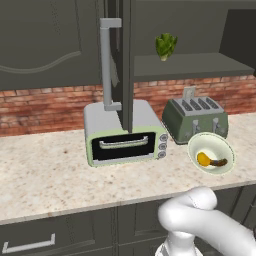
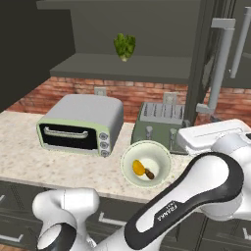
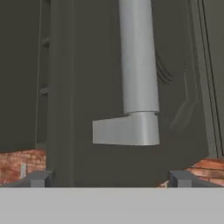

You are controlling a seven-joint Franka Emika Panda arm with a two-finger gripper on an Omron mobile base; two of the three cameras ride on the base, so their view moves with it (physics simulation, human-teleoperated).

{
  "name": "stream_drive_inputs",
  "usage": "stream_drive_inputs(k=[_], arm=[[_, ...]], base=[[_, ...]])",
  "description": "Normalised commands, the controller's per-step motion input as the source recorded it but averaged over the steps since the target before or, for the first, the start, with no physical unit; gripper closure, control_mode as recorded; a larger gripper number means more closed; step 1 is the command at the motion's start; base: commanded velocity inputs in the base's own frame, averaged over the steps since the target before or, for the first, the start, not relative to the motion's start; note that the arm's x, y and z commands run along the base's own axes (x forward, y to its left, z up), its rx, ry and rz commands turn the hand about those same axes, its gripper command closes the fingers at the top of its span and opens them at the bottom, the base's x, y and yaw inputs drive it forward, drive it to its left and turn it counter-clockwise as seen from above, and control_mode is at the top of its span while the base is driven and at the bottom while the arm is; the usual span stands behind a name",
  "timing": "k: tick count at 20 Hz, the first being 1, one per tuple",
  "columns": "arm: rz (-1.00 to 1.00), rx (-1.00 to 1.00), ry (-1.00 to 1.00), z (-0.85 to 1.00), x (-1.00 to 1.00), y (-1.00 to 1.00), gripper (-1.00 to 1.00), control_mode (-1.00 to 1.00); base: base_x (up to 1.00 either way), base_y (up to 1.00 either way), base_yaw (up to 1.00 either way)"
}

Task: Open the cabinet. Pick the banana and mango from the cabinet and place them into the bowl. Then close the cabinet.

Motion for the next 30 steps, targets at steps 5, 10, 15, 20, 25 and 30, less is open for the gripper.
stream_drive_inputs(k=[5, 10, 15, 20, 25, 30], arm=[[0.29, 0.0, -0.06, -0.05, 0.63, -0.07, -1.0, -1.0], [0.24, 0.0, -0.08, -0.01, 0.46, 0.02, -1.0, -1.0], [0.07, 0.0, -0.05, 0.0, 0.22, 0.36, -1.0, -1.0], [0.0, -0.01, 0.0, -0.04, 0.03, 0.9, -1.0, -1.0], [0.0, 0.0, 0.0, -0.02, 0.0, 0.85, -1.0, -1.0], [-0.03, 0.0, 0.0, 0.0, 0.1, 0.58, -1.0, -1.0]], base=[[0.0, 0.0, 0.0], [0.0, 0.0, 0.0], [0.0, 0.0, 0.0], [0.0, 0.0, 0.0], [0.0, 0.0, 0.0], [0.0, 0.0, 0.0]])
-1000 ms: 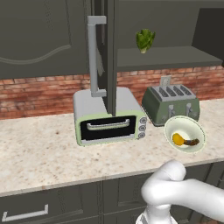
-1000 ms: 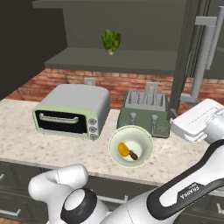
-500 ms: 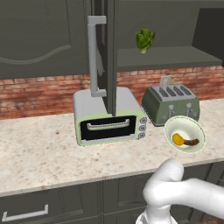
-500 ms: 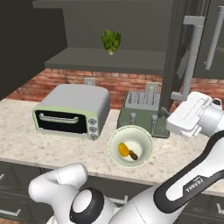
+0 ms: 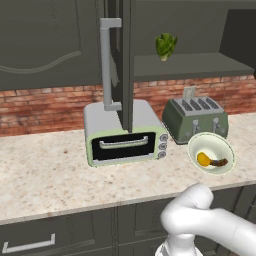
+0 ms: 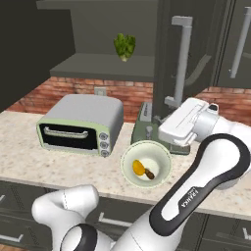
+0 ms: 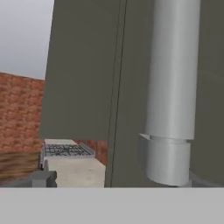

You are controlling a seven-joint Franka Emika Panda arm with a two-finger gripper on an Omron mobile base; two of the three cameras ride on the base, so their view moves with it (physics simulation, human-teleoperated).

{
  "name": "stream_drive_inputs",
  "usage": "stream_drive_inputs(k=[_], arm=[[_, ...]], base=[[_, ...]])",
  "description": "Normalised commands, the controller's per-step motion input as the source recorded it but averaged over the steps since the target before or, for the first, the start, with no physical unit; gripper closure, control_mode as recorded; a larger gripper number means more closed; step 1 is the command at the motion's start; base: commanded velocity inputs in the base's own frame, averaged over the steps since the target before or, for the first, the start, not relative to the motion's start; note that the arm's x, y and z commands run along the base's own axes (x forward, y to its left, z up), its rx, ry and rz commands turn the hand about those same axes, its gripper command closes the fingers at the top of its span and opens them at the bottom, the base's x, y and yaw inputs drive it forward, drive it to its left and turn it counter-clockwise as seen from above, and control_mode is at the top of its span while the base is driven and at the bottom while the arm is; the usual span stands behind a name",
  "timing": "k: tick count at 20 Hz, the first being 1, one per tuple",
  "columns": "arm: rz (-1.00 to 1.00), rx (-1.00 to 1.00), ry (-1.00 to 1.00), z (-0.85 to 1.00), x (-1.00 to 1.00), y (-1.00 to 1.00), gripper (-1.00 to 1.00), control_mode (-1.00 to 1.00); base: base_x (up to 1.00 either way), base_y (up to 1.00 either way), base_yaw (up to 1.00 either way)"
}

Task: Open the cabinet. Pick the banana and mango from the cabinet and place them into the bowl. Then close the cabinet.

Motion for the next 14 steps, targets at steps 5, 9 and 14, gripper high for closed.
stream_drive_inputs(k=[5, 9, 14], arm=[[-0.13, 0.0, 0.0, 0.09, 0.21, 0.26, -1.0, -1.0], [-0.11, 0.0, 0.01, 0.12, 0.55, 0.04, -1.0, -1.0], [-0.04, 0.0, 0.0, 0.0, 0.73, 0.02, -1.0, -1.0]], base=[[0.0, 0.0, 0.0], [0.0, 0.0, 0.0], [0.0, 0.0, 0.0]])
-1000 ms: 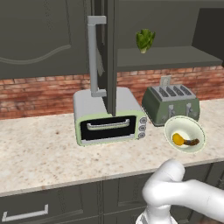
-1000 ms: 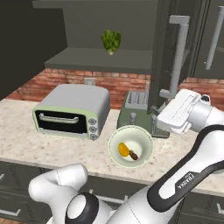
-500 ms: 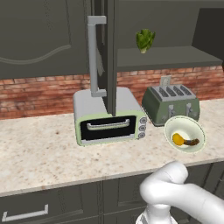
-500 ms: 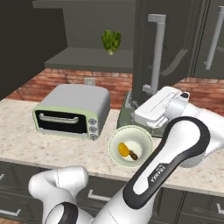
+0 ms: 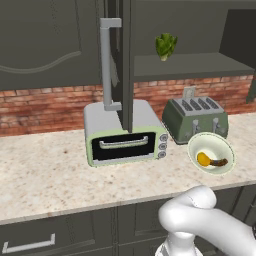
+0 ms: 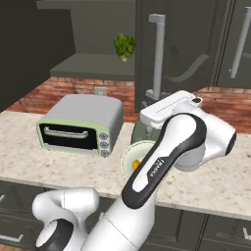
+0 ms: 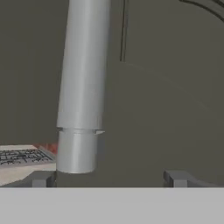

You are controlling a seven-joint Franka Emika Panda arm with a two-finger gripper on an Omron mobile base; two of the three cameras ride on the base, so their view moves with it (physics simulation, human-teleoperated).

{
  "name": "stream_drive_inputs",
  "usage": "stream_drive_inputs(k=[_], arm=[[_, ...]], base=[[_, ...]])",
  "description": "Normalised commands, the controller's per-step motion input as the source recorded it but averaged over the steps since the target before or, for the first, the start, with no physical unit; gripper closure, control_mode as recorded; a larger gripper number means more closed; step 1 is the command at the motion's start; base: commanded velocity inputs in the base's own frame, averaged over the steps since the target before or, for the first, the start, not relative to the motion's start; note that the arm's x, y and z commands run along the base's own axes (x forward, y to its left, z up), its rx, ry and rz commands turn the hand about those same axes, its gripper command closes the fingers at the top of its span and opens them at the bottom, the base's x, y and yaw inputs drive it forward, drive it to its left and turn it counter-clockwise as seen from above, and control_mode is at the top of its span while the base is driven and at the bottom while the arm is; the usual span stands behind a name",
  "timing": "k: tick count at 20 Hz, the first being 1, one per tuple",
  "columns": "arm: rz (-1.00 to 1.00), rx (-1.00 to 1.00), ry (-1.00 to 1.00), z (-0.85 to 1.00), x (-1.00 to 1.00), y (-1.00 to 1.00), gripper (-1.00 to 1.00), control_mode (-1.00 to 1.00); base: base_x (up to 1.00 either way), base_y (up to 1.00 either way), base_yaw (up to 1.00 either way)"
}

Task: Open the cabinet. Pick the banana and mango from the cabinet and place them into the bowl. Then close the cabinet.

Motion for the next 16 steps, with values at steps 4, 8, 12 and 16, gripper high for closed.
stream_drive_inputs(k=[4, 8, 12, 16], arm=[[0.0, 0.0, 0.0, 0.0, 0.89, 0.01, -1.0, -1.0], [0.0, 0.0, 0.0, 0.0, 0.8, 0.0, -1.0, -1.0], [0.0, 0.0, 0.04, 0.14, 0.65, 0.0, -1.0, -1.0], [-0.09, -0.01, 0.17, 0.32, 0.48, 0.0, -1.0, -1.0]], base=[[0.0, 0.0, 0.0], [0.0, 0.0, 0.0], [0.0, 0.0, 0.0], [0.0, 0.0, 0.0]])
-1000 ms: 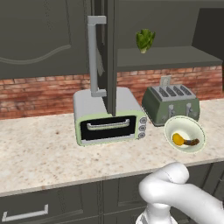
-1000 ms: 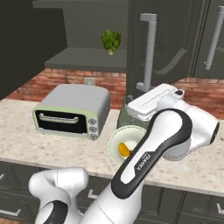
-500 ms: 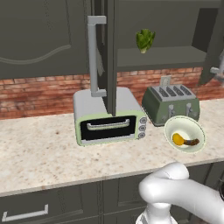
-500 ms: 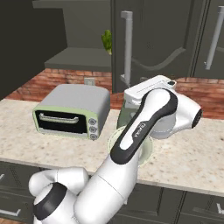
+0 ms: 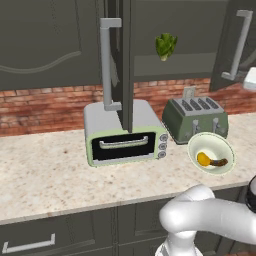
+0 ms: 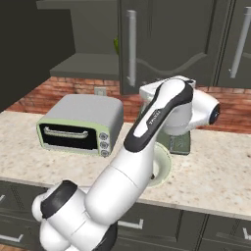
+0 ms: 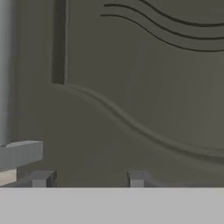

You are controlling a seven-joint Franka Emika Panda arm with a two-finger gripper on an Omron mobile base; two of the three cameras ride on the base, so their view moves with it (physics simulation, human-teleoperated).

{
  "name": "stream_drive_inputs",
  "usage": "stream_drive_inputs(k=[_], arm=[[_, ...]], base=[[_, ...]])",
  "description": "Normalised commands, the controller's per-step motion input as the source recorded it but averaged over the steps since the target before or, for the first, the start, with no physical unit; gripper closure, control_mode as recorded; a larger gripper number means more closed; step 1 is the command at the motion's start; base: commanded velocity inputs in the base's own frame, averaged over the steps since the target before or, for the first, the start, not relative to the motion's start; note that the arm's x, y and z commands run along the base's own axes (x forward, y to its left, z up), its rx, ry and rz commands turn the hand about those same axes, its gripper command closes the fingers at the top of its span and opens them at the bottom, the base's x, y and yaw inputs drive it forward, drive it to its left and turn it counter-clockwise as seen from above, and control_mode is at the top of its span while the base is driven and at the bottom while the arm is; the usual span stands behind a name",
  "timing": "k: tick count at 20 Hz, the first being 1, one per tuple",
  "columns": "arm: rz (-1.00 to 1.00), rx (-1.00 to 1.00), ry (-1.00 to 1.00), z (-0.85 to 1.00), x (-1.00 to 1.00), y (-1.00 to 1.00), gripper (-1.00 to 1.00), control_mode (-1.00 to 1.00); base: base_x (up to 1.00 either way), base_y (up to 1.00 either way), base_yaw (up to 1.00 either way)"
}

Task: Open the cabinet. Pick the banana and mango from the cabinet and place them into the bowl. Then close the cabinet.

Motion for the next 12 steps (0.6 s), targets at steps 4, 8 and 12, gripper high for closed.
stream_drive_inputs(k=[4, 8, 12], arm=[[-0.1, -0.02, 0.16, 0.24, 0.63, 0.0, -1.0, -1.0], [-0.13, -0.03, 0.13, 0.12, 0.62, 0.0, -1.0, -1.0], [-0.16, -0.03, 0.14, 0.03, 0.57, 0.0, -1.0, -1.0]], base=[[0.0, 0.0, 0.0], [0.0, 0.0, 0.0], [0.0, 0.0, 0.0]])
